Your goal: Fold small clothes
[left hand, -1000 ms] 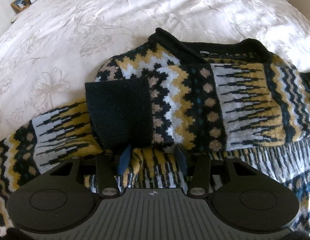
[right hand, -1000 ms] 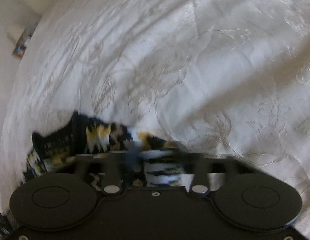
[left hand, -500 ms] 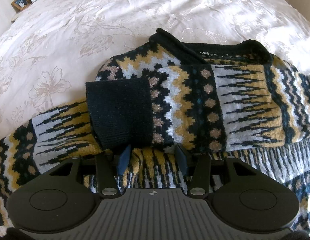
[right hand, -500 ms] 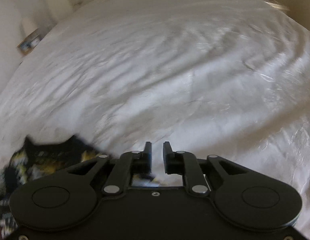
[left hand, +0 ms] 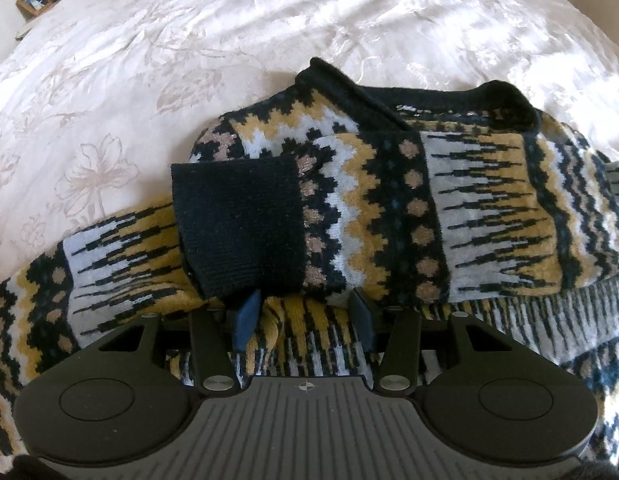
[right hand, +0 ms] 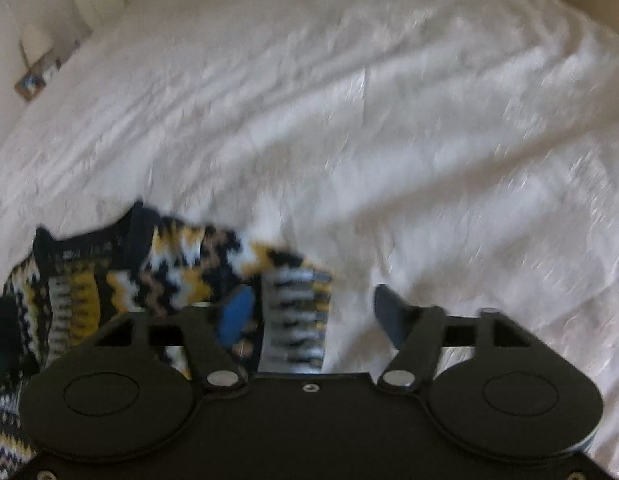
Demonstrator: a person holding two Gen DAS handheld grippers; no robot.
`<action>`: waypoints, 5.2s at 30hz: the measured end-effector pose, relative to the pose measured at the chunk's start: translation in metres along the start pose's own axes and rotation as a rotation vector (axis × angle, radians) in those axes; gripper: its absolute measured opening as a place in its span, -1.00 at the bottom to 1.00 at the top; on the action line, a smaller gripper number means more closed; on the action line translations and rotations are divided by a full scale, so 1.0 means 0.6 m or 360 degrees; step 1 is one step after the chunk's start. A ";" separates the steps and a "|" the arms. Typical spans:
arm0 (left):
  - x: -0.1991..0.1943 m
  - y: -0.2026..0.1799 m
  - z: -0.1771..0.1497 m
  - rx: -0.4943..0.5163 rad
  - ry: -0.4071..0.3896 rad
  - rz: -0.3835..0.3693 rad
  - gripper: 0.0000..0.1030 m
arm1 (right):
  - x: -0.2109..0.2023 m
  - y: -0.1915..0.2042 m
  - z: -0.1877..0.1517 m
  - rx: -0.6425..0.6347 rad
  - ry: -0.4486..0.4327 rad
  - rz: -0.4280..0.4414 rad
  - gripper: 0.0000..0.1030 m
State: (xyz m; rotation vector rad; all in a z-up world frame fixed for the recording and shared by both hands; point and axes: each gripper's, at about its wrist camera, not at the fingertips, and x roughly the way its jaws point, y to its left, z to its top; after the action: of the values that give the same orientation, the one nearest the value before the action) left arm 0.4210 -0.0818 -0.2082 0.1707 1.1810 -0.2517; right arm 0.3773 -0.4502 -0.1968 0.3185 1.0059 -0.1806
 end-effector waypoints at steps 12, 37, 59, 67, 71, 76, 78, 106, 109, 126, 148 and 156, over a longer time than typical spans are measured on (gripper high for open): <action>-0.134 0.031 -0.078 -0.0239 -0.0148 -0.0066 0.46 | -0.009 0.002 -0.008 0.0007 -0.0049 -0.0058 0.44; -0.201 0.530 -0.296 -0.1123 -0.0180 0.0356 0.61 | -0.163 0.355 -0.172 -0.0428 0.0034 0.0438 0.46; -0.106 0.603 -0.273 -0.1221 -0.0140 0.0175 0.95 | -0.108 0.566 -0.229 -0.0603 0.0323 0.0420 0.46; -0.143 0.611 -0.291 -0.1339 -0.0261 0.0257 -0.85 | -0.104 0.597 -0.207 -0.0557 0.0293 0.0491 0.46; -0.181 0.617 -0.291 -0.1399 -0.0398 0.0221 -0.86 | -0.124 0.570 -0.197 -0.0493 0.0223 0.0504 0.46; -0.265 0.586 -0.243 -0.1281 -0.0620 0.0310 -0.87 | -0.139 0.510 -0.205 -0.0400 0.0195 0.0481 0.46; -0.303 0.560 -0.215 -0.1208 -0.0721 0.0333 -0.87 | -0.143 0.478 -0.212 -0.0350 0.0197 0.0480 0.46; -0.178 -0.211 -0.033 0.0188 -0.0522 -0.0489 -0.10 | -0.225 0.069 -0.241 -0.0096 0.0113 0.0411 0.46; -0.190 -0.198 -0.055 0.0174 -0.0557 -0.0492 0.21 | -0.222 0.053 -0.238 -0.0101 0.0109 0.0397 0.46; -0.118 0.031 -0.191 -0.0215 -0.0044 -0.0161 0.27 | -0.014 0.143 -0.083 -0.0171 0.0113 0.0502 0.46; -0.166 0.083 -0.136 -0.0321 -0.0290 -0.0306 0.27 | -0.114 0.080 -0.014 -0.0262 -0.0062 0.0143 -0.47; -0.146 0.090 -0.094 -0.0365 -0.0317 -0.0274 0.28 | -0.094 0.124 -0.025 -0.0332 -0.0062 0.0127 0.13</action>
State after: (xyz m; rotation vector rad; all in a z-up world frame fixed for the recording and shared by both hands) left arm 0.3546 -0.0058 -0.1476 -0.1552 1.0183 -0.2754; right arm 0.3576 -0.3751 -0.1431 0.1638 0.9622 -0.0090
